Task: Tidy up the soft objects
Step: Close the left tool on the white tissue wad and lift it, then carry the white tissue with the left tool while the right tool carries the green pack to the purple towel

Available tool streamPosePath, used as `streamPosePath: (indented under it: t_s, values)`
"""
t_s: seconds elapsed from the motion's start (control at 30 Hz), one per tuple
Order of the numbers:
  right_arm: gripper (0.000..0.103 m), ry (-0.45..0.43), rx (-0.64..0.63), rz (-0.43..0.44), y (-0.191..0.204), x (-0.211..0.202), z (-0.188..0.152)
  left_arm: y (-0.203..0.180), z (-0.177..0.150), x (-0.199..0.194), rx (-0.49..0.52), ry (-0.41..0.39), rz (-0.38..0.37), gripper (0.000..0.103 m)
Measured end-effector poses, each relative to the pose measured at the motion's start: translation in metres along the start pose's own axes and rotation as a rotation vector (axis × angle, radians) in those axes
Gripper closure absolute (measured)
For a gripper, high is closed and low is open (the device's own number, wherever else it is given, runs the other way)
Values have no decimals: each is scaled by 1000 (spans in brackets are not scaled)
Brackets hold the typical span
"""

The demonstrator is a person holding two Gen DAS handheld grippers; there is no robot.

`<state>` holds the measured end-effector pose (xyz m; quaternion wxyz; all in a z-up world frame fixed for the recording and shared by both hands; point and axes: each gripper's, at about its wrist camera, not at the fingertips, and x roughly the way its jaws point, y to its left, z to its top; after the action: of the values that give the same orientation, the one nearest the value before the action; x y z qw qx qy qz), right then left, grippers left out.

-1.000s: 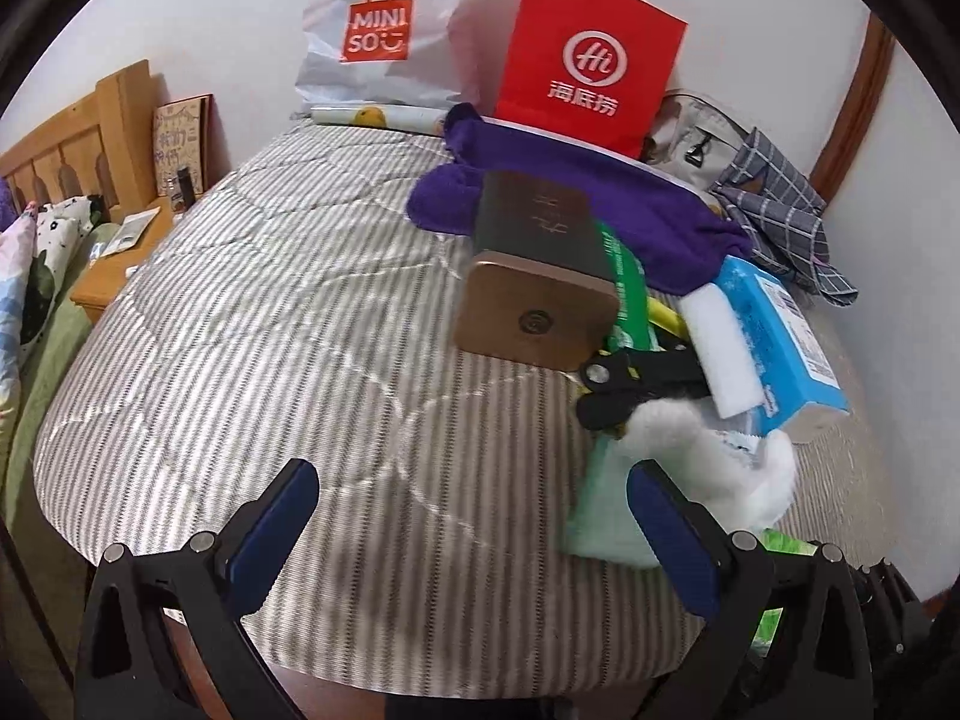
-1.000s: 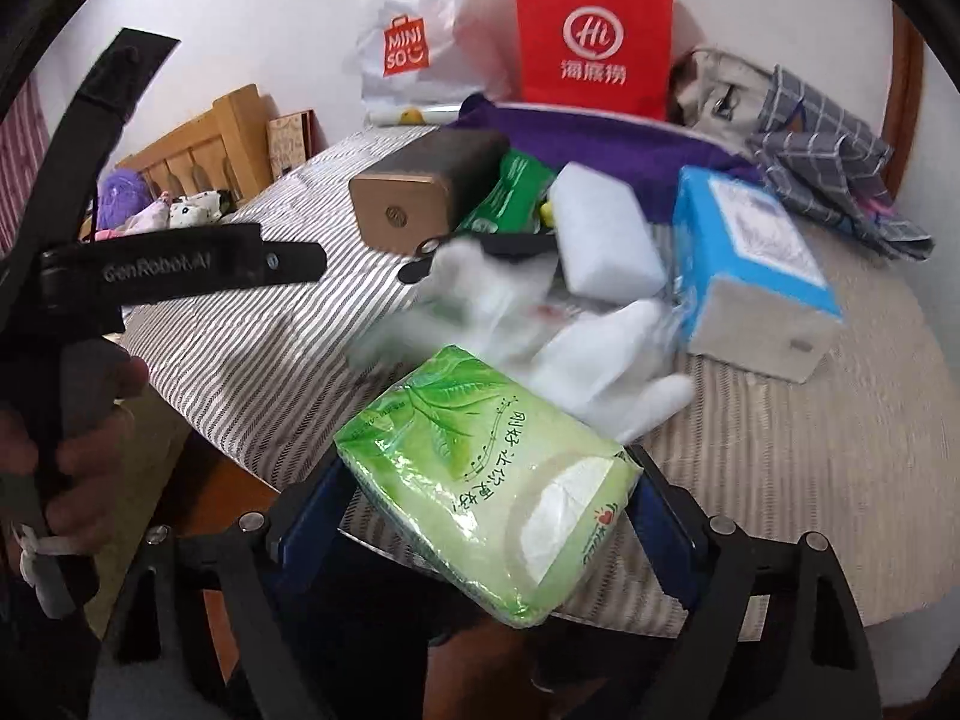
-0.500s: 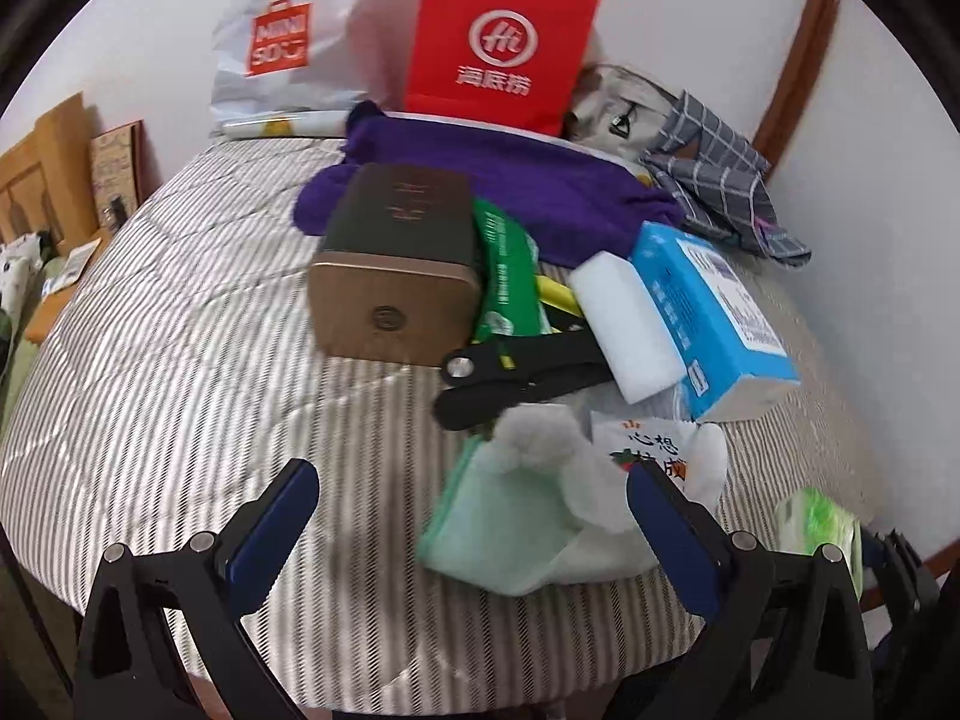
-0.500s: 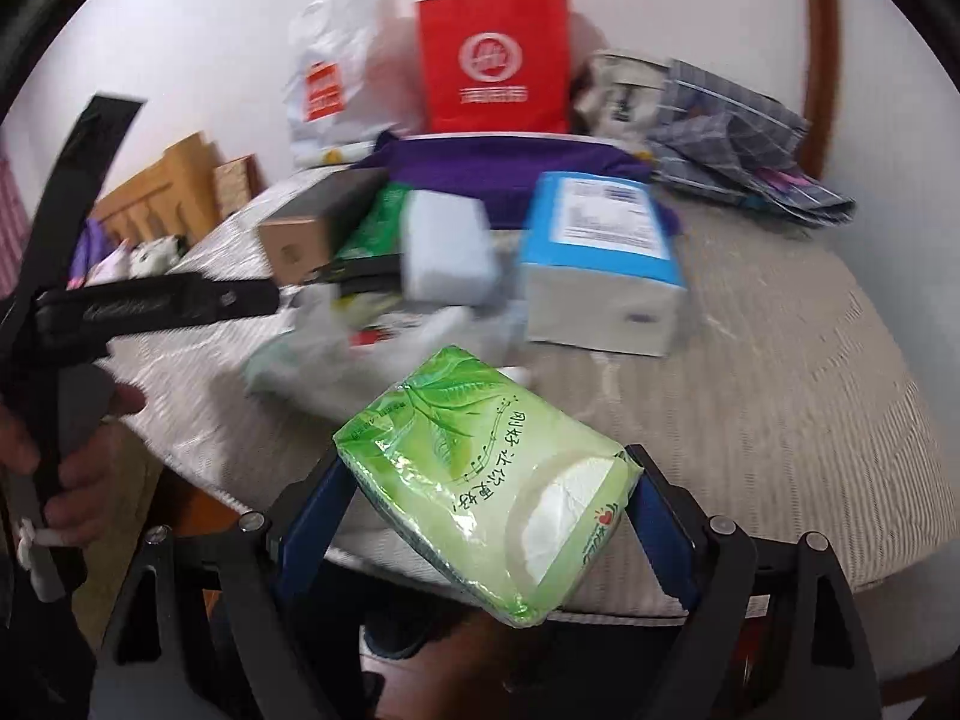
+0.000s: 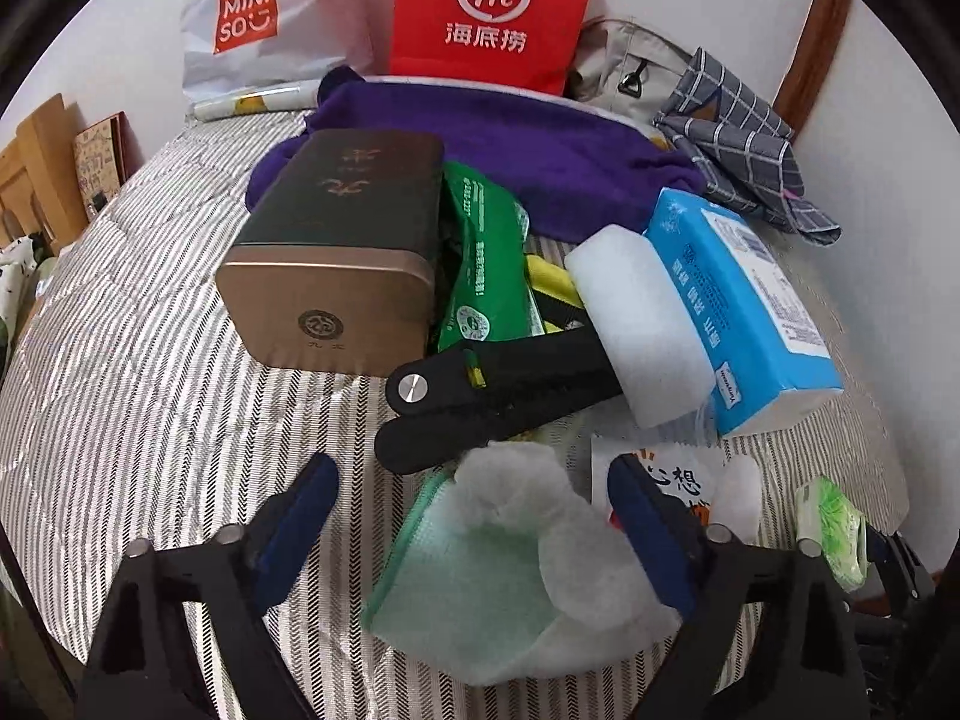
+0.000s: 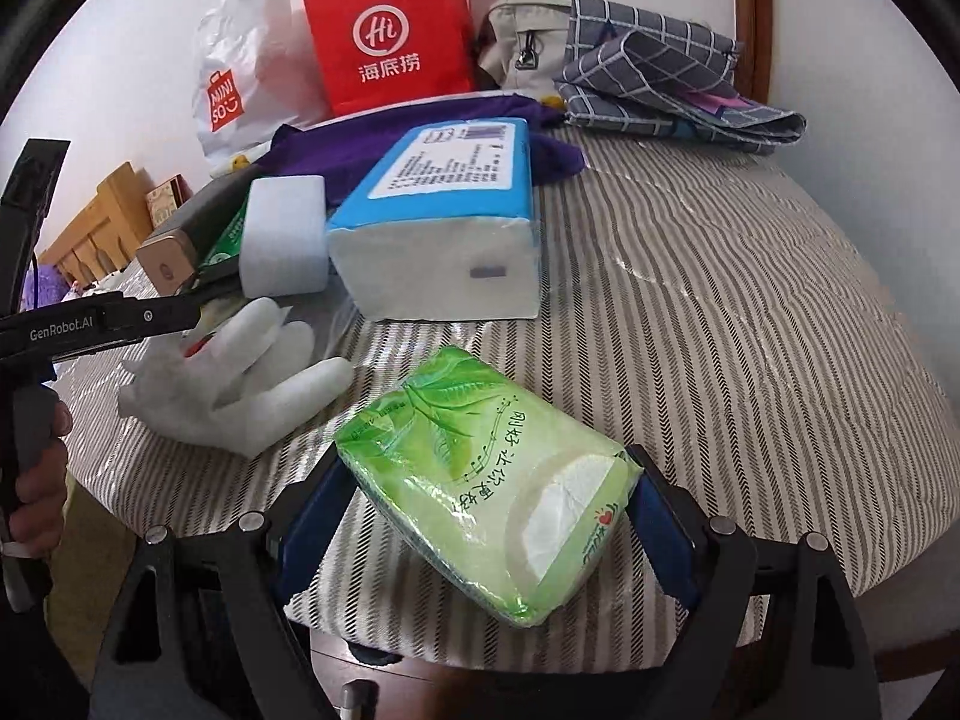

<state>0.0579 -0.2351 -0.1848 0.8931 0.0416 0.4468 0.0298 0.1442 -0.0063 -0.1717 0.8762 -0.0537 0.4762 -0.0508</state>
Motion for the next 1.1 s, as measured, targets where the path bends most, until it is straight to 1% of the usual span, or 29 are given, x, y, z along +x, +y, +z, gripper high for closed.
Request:
streamPosePath:
  t_s: [0.1, 0.13, 0.17, 0.2, 0.43, 0.63, 0.67, 0.7, 0.77, 0.83, 0.9, 0.97, 1.07, 1.1]
  values:
    - [16, 15, 13, 4, -4, 7, 3, -3, 3, 2, 16, 15, 14, 57]
    - [16, 16, 17, 4, -5, 8, 4, -3, 4, 0, 18, 13, 9, 61]
    - [16, 15, 18, 3, -5, 8, 5, -3, 4, -2, 18, 13, 4, 68]
    - [16, 13, 18, 3, -5, 8, 7, -2, 5, -4, 17, 11, 3, 71]
    - [16, 4, 17, -12, -3, 7, 10, 9, 4, -20, 8, -24, 6, 72]
    - [16, 9, 17, -18, 4, 5, 2, 24, -7, -22, -18, -7, -17, 72]
    - [16, 10, 13, -19, 6, 4, 0, 25, -9, -20, -15, 4, -18, 67]
    - [16, 10, 11, -21, 7, 4, -1, 25, -10, -17, -17, 17, -17, 59]
    - [16, 12, -2, -26, 12, 3, -2, 28, -15, -15, -31, 14, -26, 58]
    - [16, 9, -14, -32, 16, 1, -2, 30, -18, -12, -36, 27, -43, 57]
    - [16, 8, -24, -35, 20, -1, -2, 30, -20, -9, -26, 46, -30, 46]
    - [16, 7, -29, -40, 22, -1, 0, 30, -22, -10, -12, 33, -16, 46]
    - [16, 5, -30, -50, 23, -2, 0, 33, -24, -11, -14, 22, -39, 46]
    - [16, 7, -29, -54, 23, -1, 0, 34, -25, -12, -12, 16, -40, 52]
